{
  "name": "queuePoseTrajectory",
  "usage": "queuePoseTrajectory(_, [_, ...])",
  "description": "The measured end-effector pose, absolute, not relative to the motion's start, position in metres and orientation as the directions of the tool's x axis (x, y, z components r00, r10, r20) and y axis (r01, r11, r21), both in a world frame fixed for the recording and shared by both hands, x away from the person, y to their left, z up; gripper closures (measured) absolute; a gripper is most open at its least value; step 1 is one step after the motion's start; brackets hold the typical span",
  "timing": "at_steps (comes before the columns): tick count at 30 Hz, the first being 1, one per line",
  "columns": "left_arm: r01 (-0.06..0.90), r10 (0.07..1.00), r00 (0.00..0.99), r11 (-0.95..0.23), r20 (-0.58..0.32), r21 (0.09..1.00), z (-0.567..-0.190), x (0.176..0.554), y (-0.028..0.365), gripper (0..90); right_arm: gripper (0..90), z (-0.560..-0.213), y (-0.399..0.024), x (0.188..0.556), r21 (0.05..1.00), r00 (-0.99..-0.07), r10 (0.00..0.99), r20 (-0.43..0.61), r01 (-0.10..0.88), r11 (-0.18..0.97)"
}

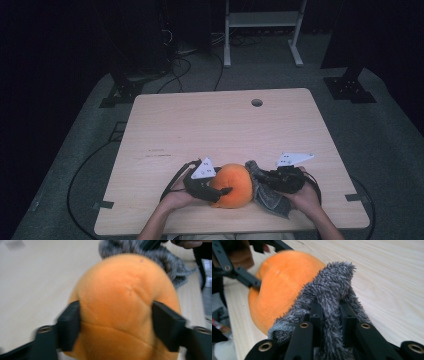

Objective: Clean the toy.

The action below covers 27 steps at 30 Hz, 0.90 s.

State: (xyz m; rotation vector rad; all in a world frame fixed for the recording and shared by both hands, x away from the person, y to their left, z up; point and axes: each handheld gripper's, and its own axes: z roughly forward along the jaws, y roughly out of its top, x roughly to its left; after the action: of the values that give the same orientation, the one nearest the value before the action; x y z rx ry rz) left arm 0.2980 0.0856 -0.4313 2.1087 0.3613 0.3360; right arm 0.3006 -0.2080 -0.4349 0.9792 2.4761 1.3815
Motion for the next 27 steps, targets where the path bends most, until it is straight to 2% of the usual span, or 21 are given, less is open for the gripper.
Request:
queuePoseTrajectory(3, [0.005,0.407,0.878,-0.533,0.251,0.846,-0.426,0.293,0.072,35.9,75.5,-0.422,-0.221,0.296,0.828,-0.747,0.651,0.136,0.446,0.339])
queuePoseTrajectory(5, [-0.002,0.379,0.887,-0.568,0.264,0.823,-0.435,0.294,0.066,32.7,75.5,-0.416,-0.226,0.293,0.845,-0.740,0.660,0.131,0.432,0.316])
queuePoseTrajectory(8, [-0.007,0.360,0.901,-0.543,0.241,0.840,-0.438,0.294,0.068,30.6,75.4,-0.406,-0.218,0.288,0.882,-0.790,0.584,0.188,0.397,0.254])
queuePoseTrajectory(10, [-0.005,0.358,0.903,-0.543,0.237,0.840,-0.438,0.294,0.070,29.4,75.2,-0.406,-0.204,0.289,0.879,-0.809,0.563,0.167,0.380,0.287])
queuePoseTrajectory(12, [0.036,0.364,0.913,-0.522,0.184,0.852,-0.434,0.295,0.077,22.2,75.3,-0.415,-0.192,0.293,0.858,-0.809,0.572,0.135,0.384,0.340])
queuePoseTrajectory(14, [0.100,0.411,0.903,-0.487,0.127,0.868,-0.431,0.300,0.080,16.2,75.4,-0.421,-0.187,0.293,0.855,-0.805,0.576,0.140,0.392,0.340])
queuePoseTrajectory(15, [0.106,0.414,0.901,-0.498,0.128,0.861,-0.432,0.302,0.080,16.2,75.4,-0.421,-0.185,0.291,0.858,-0.805,0.580,0.125,0.381,0.345])
queuePoseTrajectory(18, [0.083,0.405,0.901,-0.516,0.157,0.853,-0.438,0.300,0.079,23.4,75.2,-0.423,-0.186,0.290,0.861,-0.802,0.587,0.112,0.373,0.345])
queuePoseTrajectory(24, [0.096,0.413,0.898,-0.517,0.150,0.850,-0.442,0.300,0.080,24.9,75.4,-0.435,-0.209,0.303,0.828,-0.737,0.658,0.155,0.461,0.321])
queuePoseTrajectory(27, [0.072,0.399,0.900,-0.533,0.175,0.843,-0.441,0.299,0.077,25.3,75.3,-0.421,-0.204,0.293,0.870,-0.766,0.627,0.140,0.397,0.291])
